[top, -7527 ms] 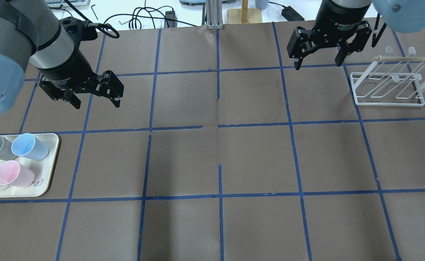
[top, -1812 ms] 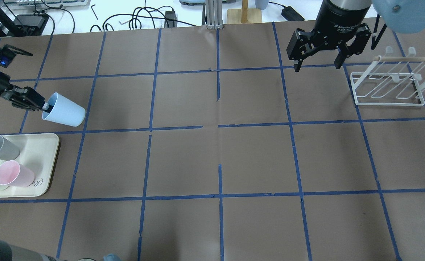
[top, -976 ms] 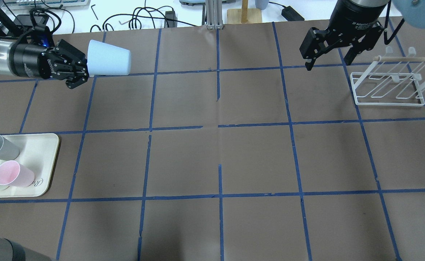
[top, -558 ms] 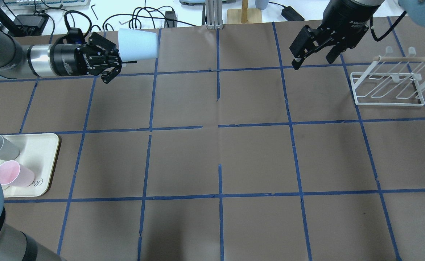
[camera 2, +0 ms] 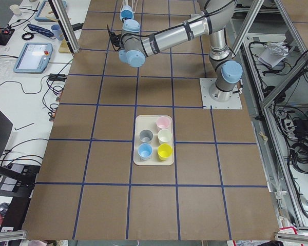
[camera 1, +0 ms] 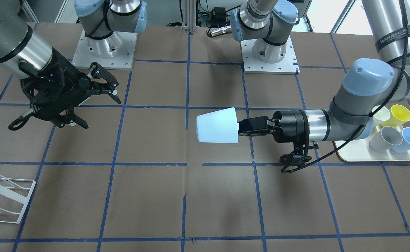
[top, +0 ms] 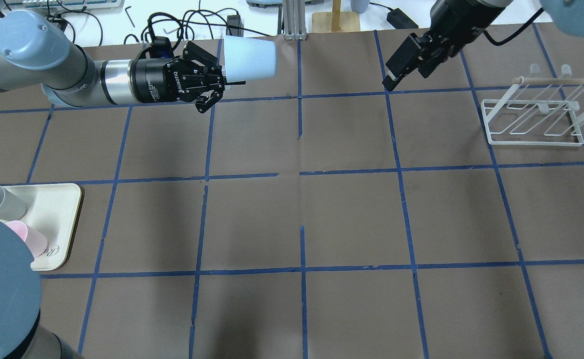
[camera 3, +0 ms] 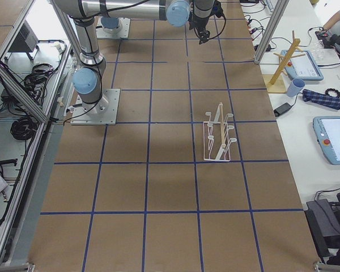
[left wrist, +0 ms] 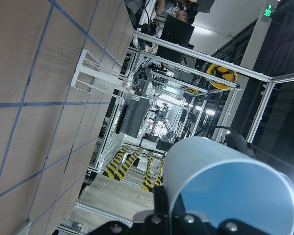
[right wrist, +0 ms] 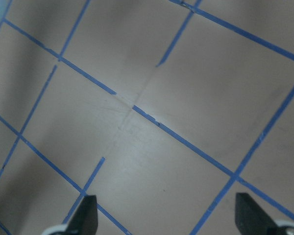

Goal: Transfer IKEA cup to right arm and place on rack

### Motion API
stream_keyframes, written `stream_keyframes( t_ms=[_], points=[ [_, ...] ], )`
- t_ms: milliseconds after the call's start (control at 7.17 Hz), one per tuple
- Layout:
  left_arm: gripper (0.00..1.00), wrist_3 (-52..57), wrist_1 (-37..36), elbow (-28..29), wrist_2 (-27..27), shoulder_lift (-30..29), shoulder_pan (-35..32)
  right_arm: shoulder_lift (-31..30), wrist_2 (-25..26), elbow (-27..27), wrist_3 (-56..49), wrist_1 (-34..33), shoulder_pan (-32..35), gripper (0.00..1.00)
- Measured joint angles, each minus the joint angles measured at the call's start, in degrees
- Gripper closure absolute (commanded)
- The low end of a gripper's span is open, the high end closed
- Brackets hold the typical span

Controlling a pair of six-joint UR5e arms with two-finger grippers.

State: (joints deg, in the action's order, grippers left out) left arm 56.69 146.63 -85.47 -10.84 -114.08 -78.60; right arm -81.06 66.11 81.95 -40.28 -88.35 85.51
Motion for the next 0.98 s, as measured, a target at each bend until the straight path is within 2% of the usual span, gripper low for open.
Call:
stream_keyframes(
  t_ms=[418, 558, 697, 976],
  points=[
    [1.0, 1.5, 1.5, 0.0, 0.1, 0.2, -0.9, 0.4, -9.6, 0.2, -27.2, -1.7, -3.0, 0.0],
    [1.0, 1.6, 1.6, 0.0, 0.2, 0.3, -1.5, 0.4, -15.4, 0.6, -36.5, -2.2, -3.1, 0.0],
    [1.0, 1.8, 1.6, 0.0, 0.7, 0.4, -2.4, 0.3, -22.0, 2.8, -44.9, -2.4, -2.9, 0.0],
    [1.0, 2.0, 1.8, -0.1, 1.7, 0.5, -3.5, -0.2, -33.8, 10.6, -57.9, -3.6, -2.7, 0.0]
  ],
)
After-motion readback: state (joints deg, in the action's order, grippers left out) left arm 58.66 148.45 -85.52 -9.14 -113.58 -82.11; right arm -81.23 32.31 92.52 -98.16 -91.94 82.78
